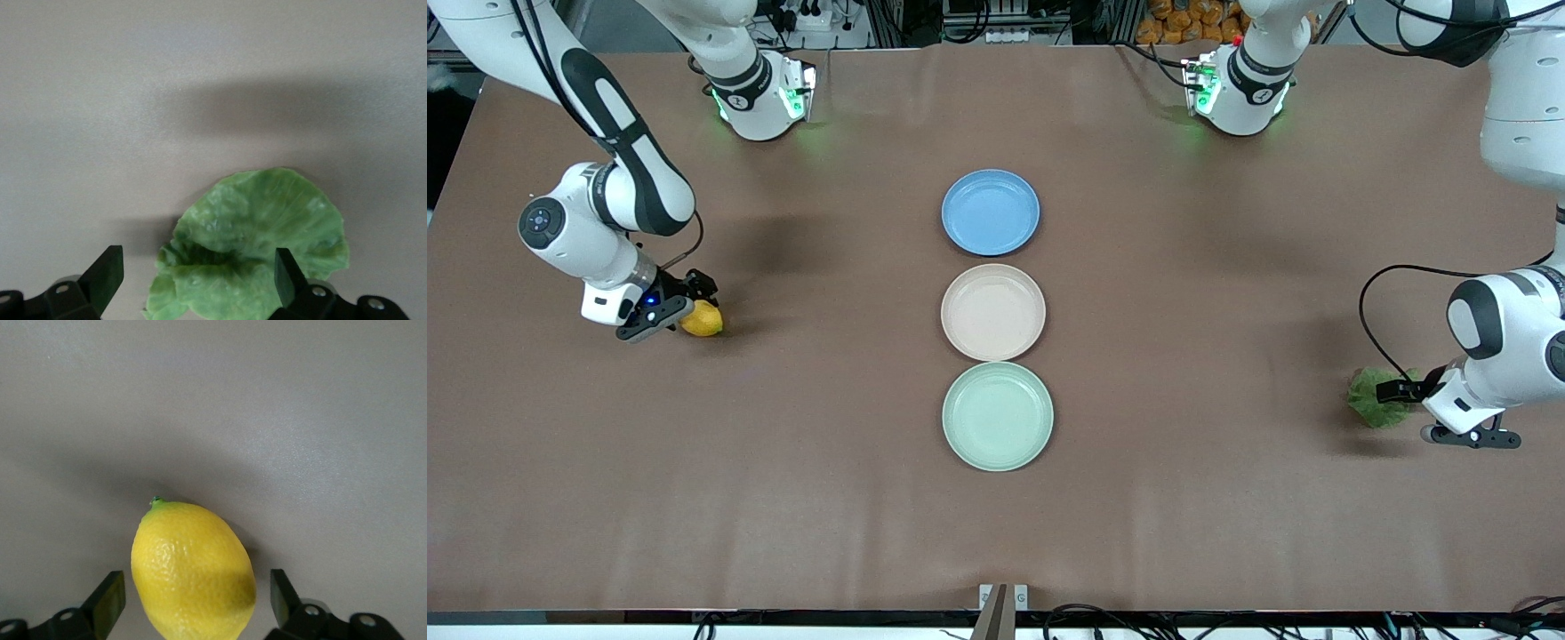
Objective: Place lemon and lettuce in plates
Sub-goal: 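Lower and close the right gripper on the lemon while the left grasps lettuce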
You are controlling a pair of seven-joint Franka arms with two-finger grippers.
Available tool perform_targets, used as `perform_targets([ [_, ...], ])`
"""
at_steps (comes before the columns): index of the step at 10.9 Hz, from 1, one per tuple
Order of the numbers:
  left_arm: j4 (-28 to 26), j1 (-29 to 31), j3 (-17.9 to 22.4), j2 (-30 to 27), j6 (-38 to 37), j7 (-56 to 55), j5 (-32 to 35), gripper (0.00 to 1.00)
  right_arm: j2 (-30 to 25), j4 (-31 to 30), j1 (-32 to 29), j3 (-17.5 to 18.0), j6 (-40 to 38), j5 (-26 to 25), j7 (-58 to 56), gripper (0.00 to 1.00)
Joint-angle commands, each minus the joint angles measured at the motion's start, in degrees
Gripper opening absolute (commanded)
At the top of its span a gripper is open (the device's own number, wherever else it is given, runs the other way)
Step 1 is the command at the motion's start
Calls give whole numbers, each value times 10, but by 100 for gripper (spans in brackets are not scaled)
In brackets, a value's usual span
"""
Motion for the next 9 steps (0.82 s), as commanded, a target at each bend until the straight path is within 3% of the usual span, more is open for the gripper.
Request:
perform_targets([
  [1,-1,-5,-2,4,8,-4,-21,100,4,-10,-11,6,18,-1,-10,80],
  [2,-1,-5,-2,4,9,-4,-22,100,6,-10,-11,7,26,-2,-10,68],
  [4,-1,-6,-2,8,10,-4,-28,100,6,-8,-9,7,29,-1,-9,12],
  [5,-1,-6,-2,10,16,-4,-28,100,1,-4,-9,8,24,-1,-9,0],
  [8,-4,-6,-2,12,18,-14,-29,99,-20,22,-4,17,13,2,1,0],
  [9,-5,-7,-3,11,18,-46,-30,36,-24,41,-3,26,-18,7,8,0],
])
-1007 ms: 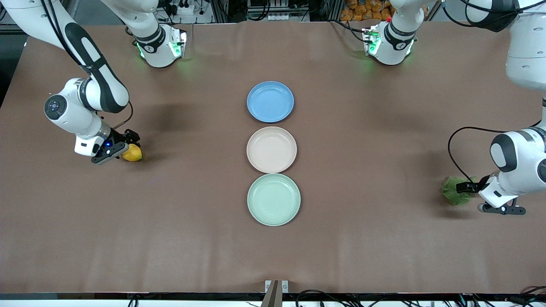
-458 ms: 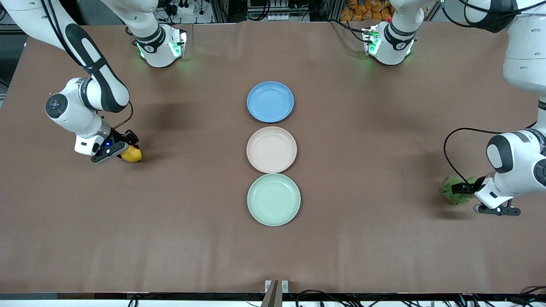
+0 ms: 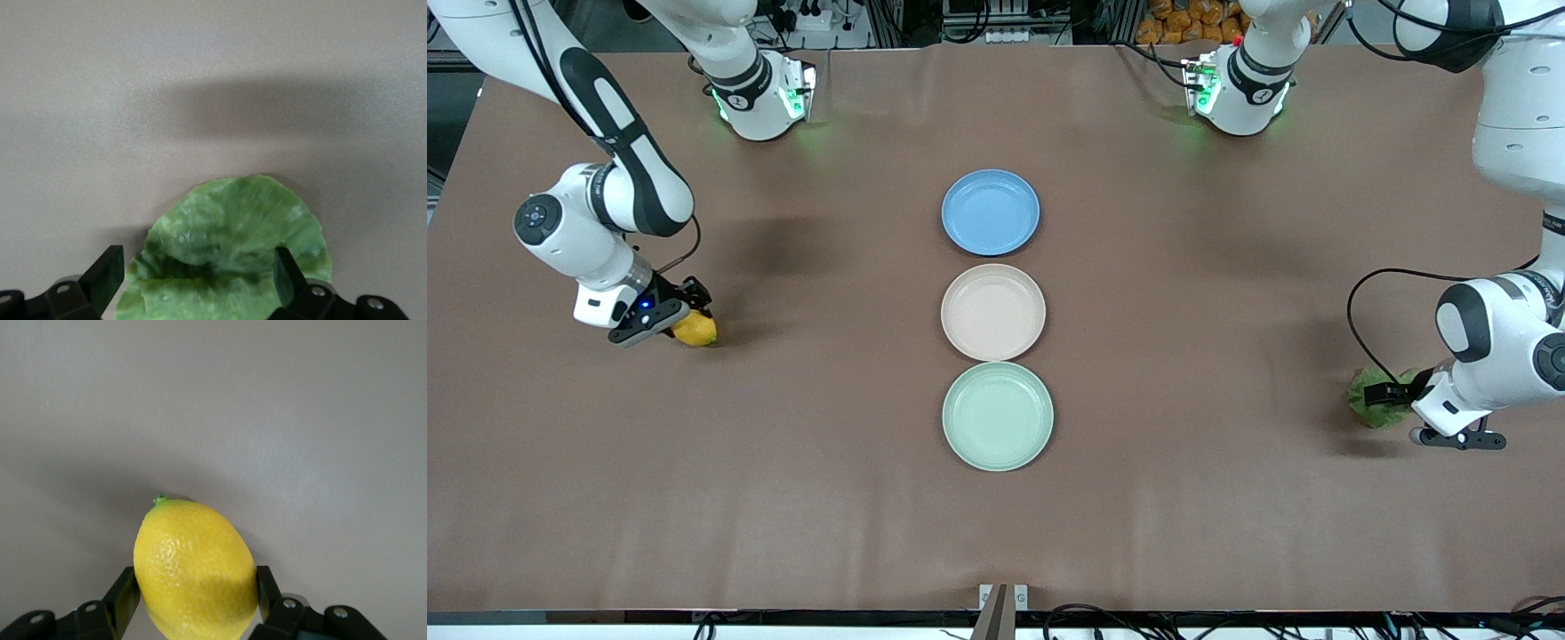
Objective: Place lemon and lettuce in plates
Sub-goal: 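Lower and close the right gripper on the lemon while the left grasps lettuce, then carry the lemon to the cream plate while the left gripper carries lettuce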
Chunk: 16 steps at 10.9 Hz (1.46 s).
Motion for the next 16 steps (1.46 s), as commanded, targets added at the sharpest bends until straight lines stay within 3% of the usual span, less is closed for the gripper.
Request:
perform_targets([
  [1,-6,-17,-2,1,11,-66,-15,0,-32,48,0,27,-87,7,39,0],
  [3,-6,-21,-2,0,11,-67,-10,0,-58,87,2,54,-187,7,108,0],
  [6,-6,-22,-3,-5,11,-68,-10,0,-55,150,25,135,-289,-2,294,0],
  [10,-6,-28,-13,-50,-6,-65,-10,0,-36,170,116,160,-303,-4,477,0],
  [14,-7,-27,-57,-107,-84,-103,-15,0,22,239,218,160,-304,-13,673,0],
  [16,-9,-28,-93,-120,-122,-145,-15,0,62,277,263,160,-306,-48,779,0],
])
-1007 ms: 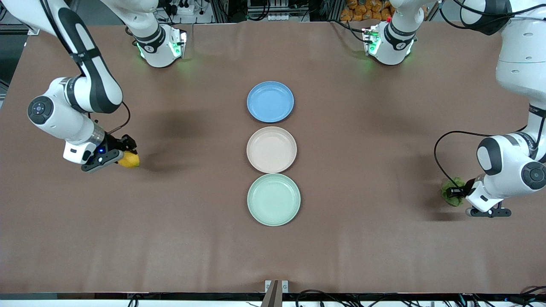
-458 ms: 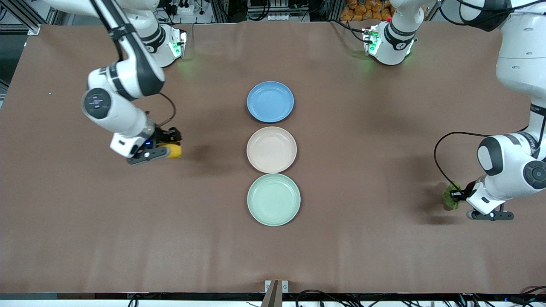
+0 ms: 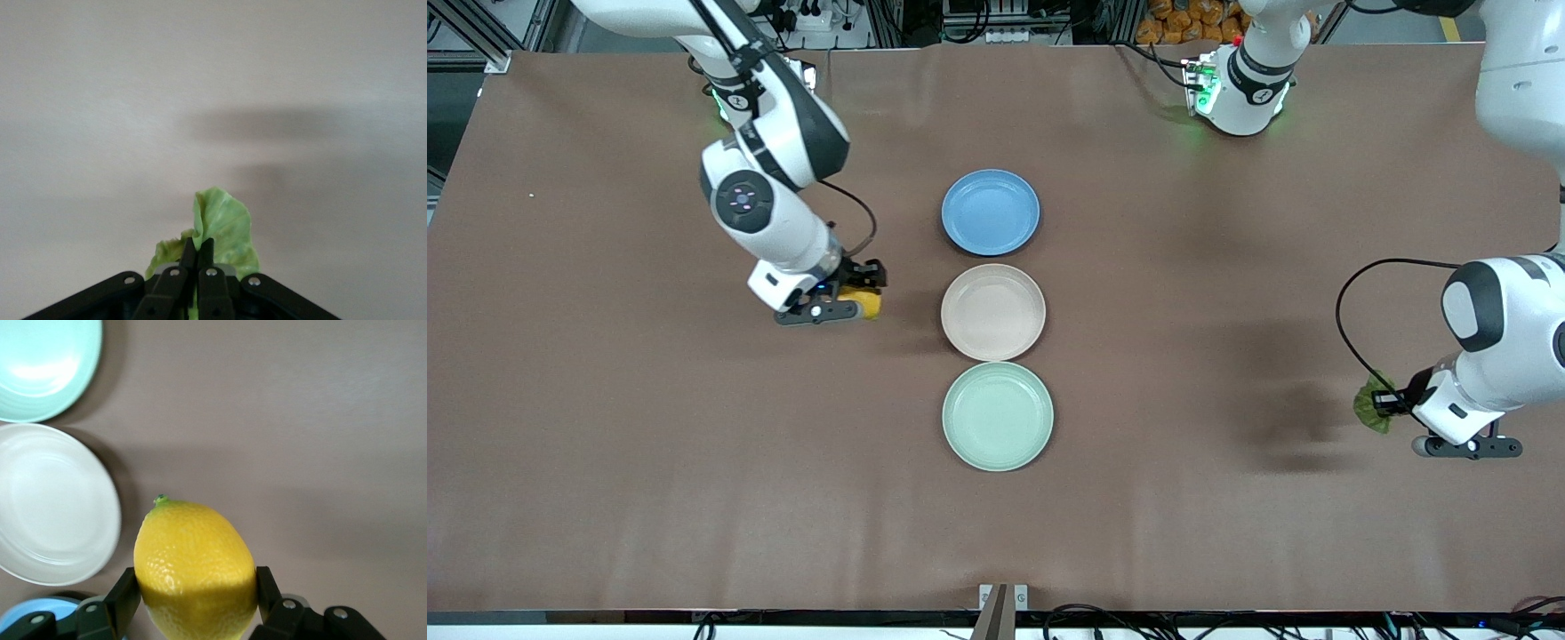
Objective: Place lemon and lettuce in plates
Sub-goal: 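Carry the lemon to the cream plate while the left gripper carries lettuce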
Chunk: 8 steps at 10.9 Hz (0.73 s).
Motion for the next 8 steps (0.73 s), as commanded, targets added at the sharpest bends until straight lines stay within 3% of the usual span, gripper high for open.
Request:
perform_targets([
  [1,-18,-1,-56,-26,-42,-77,-10,0,77,75,66,-2,-10,-61,164,0],
  [3,-18,-22,-97,-27,-58,-174,-4,0,131,123,114,-4,-12,-99,285,0],
  [8,-6,-172,-99,-13,-58,-426,-4,0,187,192,199,-23,-14,-116,443,0],
])
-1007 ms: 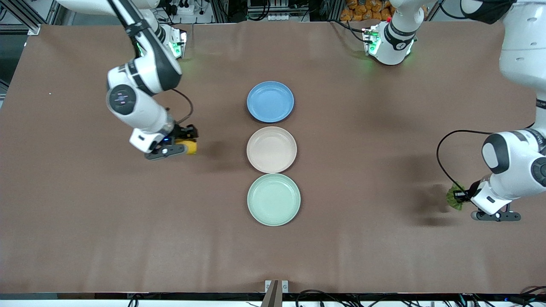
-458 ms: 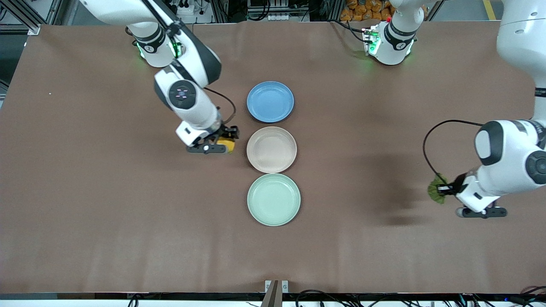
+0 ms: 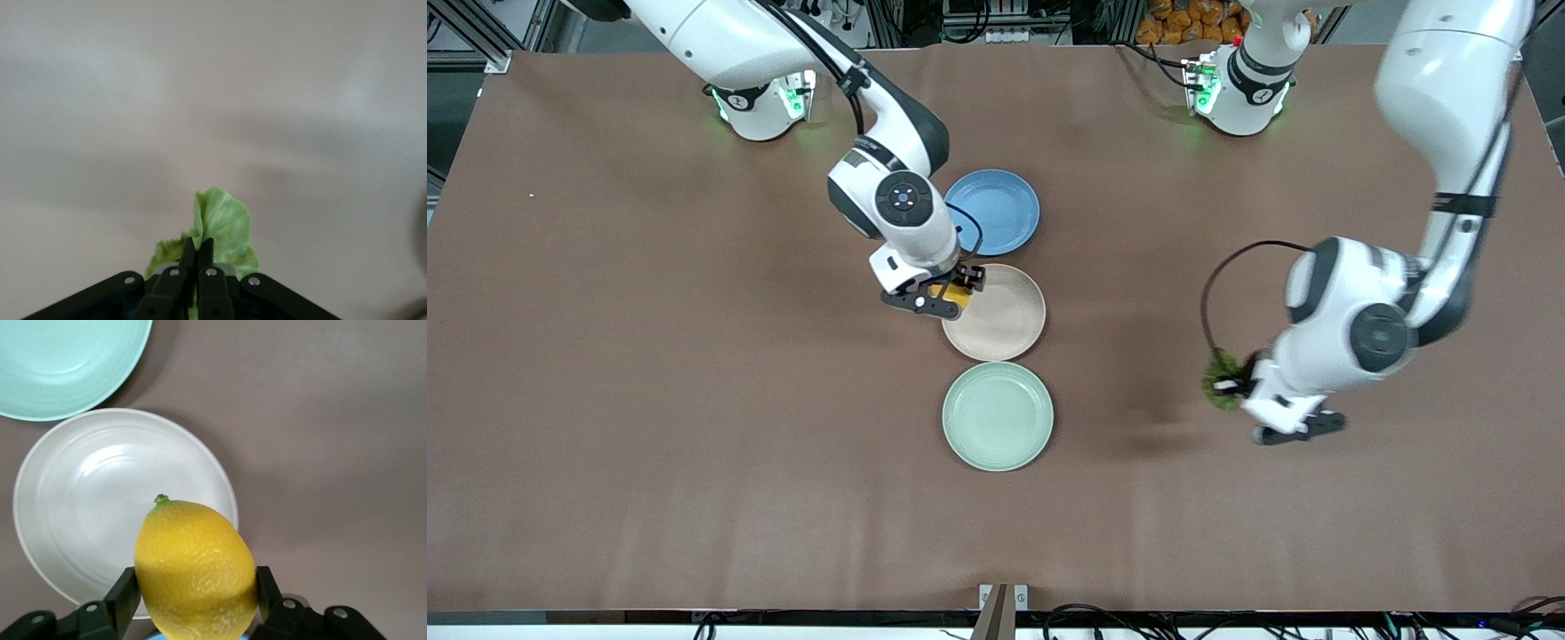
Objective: Place lemon and lettuce in plates
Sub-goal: 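Carry the lemon to the cream plate while the left gripper carries lettuce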
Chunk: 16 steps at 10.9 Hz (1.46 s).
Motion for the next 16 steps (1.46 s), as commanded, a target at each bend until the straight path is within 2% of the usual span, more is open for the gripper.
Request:
perform_targets([
  [1,4,-77,8,6,-7,-117,-6,0,41,70,65,-31,-12,-15,107,0],
  [4,32,-128,8,35,-1,-184,-7,0,64,90,99,-52,-6,-17,157,0],
  [7,42,-175,10,50,21,-239,-6,0,93,107,105,-63,16,-25,158,0],
  [8,42,-180,10,50,32,-248,-6,0,97,107,106,-68,33,-32,158,4],
  [10,43,-188,10,51,50,-260,-7,0,101,107,105,-84,35,-34,153,56],
  [11,45,-199,12,61,60,-265,-7,0,100,107,105,-94,34,-34,149,64],
  [12,59,-207,13,77,75,-276,-7,0,97,107,101,-99,33,-33,150,100],
  [14,77,-218,14,97,107,-297,-6,0,93,107,99,-111,28,-33,150,100],
  [16,77,-220,15,113,177,-320,-5,0,74,109,95,-119,5,-32,148,100],
])
